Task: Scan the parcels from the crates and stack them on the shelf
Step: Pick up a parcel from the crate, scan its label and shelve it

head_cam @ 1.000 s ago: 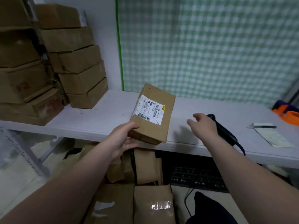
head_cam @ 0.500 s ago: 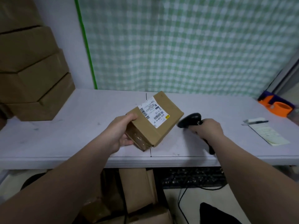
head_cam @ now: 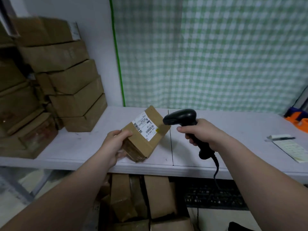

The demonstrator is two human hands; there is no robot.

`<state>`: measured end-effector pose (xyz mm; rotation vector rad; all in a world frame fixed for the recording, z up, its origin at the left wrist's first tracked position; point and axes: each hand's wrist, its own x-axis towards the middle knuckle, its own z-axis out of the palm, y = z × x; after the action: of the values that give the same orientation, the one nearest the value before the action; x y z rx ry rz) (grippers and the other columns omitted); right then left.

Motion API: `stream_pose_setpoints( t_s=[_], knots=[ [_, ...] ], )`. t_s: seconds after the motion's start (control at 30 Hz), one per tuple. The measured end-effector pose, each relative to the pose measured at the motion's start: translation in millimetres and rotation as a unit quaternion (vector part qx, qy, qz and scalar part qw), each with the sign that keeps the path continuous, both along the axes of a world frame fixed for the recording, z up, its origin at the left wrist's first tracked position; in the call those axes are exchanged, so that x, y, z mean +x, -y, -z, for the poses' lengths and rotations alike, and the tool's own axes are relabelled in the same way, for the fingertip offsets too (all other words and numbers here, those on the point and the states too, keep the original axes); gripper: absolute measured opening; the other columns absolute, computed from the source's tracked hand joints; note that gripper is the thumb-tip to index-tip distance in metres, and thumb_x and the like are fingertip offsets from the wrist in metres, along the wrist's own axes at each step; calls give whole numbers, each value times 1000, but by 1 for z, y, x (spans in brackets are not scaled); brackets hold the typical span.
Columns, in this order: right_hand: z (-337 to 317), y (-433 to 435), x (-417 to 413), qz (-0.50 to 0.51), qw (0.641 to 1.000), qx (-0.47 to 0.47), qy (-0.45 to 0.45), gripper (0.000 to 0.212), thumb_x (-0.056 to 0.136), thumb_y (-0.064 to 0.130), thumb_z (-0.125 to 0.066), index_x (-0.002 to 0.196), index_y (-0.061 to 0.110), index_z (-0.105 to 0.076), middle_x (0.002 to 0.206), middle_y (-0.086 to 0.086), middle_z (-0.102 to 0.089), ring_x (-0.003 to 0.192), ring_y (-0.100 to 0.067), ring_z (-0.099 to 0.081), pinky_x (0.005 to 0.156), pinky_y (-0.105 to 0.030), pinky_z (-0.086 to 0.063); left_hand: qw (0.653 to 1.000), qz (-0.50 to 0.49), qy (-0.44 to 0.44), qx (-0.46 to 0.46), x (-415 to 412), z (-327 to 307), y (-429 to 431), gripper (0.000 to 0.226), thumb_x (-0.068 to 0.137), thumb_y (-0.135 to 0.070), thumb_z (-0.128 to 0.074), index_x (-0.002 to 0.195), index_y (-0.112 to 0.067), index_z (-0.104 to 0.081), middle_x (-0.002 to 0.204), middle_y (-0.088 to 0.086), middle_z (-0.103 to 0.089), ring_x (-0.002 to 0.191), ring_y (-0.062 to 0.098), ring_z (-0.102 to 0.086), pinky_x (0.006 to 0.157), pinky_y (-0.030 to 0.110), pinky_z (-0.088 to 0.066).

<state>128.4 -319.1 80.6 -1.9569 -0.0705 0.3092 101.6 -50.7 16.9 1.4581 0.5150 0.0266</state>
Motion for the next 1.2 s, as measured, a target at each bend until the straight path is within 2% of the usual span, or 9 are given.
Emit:
stream_pose_setpoints(
  t_s=[0.2, 0.27, 0.6, 0.73, 0.87, 0.97, 1.03, 1.1, 1.2],
  knots=[
    [-19, -31, -30, -69, 992, -94, 49, 18, 80, 23, -76, 77, 11, -62, 64, -5, -59, 51, -16, -52, 48, -23, -42, 999, -26, 6, -23, -39, -8, -13, 54, 83, -30, -70, 132, -17, -51, 112, 6, -66, 100, 21, -64, 76, 39, -57],
    [-24, -37, -37, -76, 990, -100, 56, 19, 80, 23, -76, 77, 11, -62, 64, -5, -59, 51, -17, -53, 50, -24, -42, 999, -32, 8, -28, -49, -12, -17, 50, 85, -28, -69, 130, -16, -52, 108, 6, -67, 98, 21, -64, 77, 40, -57],
    [-30, -73, -51, -97, 988, -99, 62, 20, 79, 22, -76, 75, 10, -61, 63, -6, -59, 52, -19, -52, 50, -26, -42, 995, -73, 13, -64, -81, -20, -45, 15, 90, -26, -63, 101, -17, -60, 91, 5, -63, 83, 17, -59, 59, 32, -48],
    [-22, -91, -50, -100, 989, -84, 63, 19, 79, 22, -76, 76, 12, -61, 61, -5, -59, 49, -16, -51, 49, -25, -40, 990, -101, 1, -98, -89, -17, -64, 14, 90, -26, -63, 97, -14, -61, 89, 7, -66, 82, 22, -64, 64, 38, -55],
    [-13, -108, -45, -90, 993, -53, 60, 14, 79, 23, -76, 82, 15, -65, 62, -3, -60, 50, -16, -51, 49, -25, -40, 972, -158, -10, -173, -97, -8, -89, 26, 87, -32, -65, 105, -15, -59, 100, 12, -68, 92, 30, -67, 88, 51, -54],
    [-3, -121, -41, -83, 994, -45, 47, 14, 79, 24, -75, 87, 16, -66, 66, -4, -60, 52, -16, -52, 52, -27, -41, 949, -216, -6, -232, -103, -3, -100, 29, 88, -29, -62, 112, -15, -56, 107, 12, -65, 101, 30, -62, 91, 48, -52],
    [5, -129, -37, -80, 995, -50, 39, 16, 80, 24, -73, 91, 16, -65, 68, -4, -61, 54, -16, -54, 53, -27, -42, 940, -245, -2, -236, -104, 0, -104, 37, 88, -26, -62, 123, -15, -53, 118, 12, -59, 112, 29, -56, 97, 47, -48],
    [13, -135, -33, -80, 994, -66, 33, 17, 80, 24, -72, 93, 16, -64, 71, -4, -62, 56, -16, -56, 54, -27, -43, 939, -253, -14, -231, -101, 4, -110, 47, 87, -29, -63, 131, -18, -49, 127, 11, -54, 118, 29, -51, 96, 46, -47],
    [26, -140, -28, -79, 992, -94, 31, 16, 80, 22, -70, 93, 17, -62, 73, -3, -63, 58, -16, -57, 54, -26, -44, 948, -233, -66, -208, -92, 7, -115, 57, 82, -37, -70, 130, -18, -46, 132, 13, -47, 122, 33, -48, 98, 51, -47]
  ],
)
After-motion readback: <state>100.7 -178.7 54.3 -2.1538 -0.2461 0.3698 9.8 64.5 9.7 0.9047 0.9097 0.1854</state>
